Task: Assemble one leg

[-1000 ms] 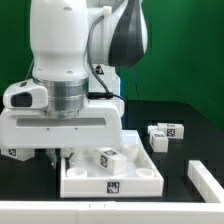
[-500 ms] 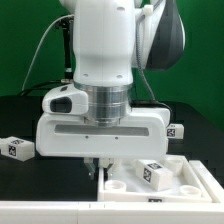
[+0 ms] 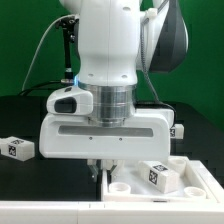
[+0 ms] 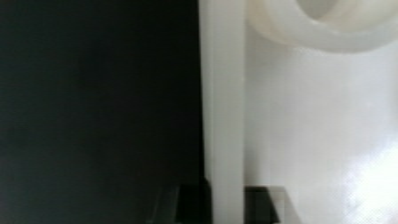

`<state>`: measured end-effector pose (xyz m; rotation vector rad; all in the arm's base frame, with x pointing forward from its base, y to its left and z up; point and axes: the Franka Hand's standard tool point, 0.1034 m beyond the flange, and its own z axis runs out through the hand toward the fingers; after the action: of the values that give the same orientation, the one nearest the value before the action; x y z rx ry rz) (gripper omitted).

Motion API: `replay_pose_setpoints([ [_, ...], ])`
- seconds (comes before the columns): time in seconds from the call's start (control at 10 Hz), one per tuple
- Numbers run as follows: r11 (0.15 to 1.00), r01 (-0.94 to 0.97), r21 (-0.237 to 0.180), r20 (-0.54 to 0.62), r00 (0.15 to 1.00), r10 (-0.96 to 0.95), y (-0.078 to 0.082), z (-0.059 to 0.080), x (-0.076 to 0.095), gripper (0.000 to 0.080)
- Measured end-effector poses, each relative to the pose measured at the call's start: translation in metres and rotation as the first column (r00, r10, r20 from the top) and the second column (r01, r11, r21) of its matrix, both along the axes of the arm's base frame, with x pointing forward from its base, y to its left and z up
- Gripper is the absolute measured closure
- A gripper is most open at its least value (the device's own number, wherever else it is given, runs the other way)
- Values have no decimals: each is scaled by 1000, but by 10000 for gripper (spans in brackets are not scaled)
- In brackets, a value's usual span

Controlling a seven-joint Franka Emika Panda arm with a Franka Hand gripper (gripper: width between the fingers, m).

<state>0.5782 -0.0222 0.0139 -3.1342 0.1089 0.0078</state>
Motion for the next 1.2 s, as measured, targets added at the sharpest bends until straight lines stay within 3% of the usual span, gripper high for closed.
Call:
replay_pose_setpoints([
  [0.7, 1000, -10, 0, -12, 1000, 10, 1, -5, 7, 748],
  [0.8, 1000, -10, 0, -13, 1000, 10, 1, -4, 6, 670],
  [0.9, 1000, -16, 2, -13, 1000, 16, 5, 1, 1, 486],
  [1.0, 1000, -31, 6, -12, 999, 31, 16, 12, -6, 486],
  [1.1, 999, -52, 11, -9, 999, 52, 31, 28, -15, 338],
  [1.2, 998, -63, 16, 3, 998, 63, 48, 48, -24, 338],
])
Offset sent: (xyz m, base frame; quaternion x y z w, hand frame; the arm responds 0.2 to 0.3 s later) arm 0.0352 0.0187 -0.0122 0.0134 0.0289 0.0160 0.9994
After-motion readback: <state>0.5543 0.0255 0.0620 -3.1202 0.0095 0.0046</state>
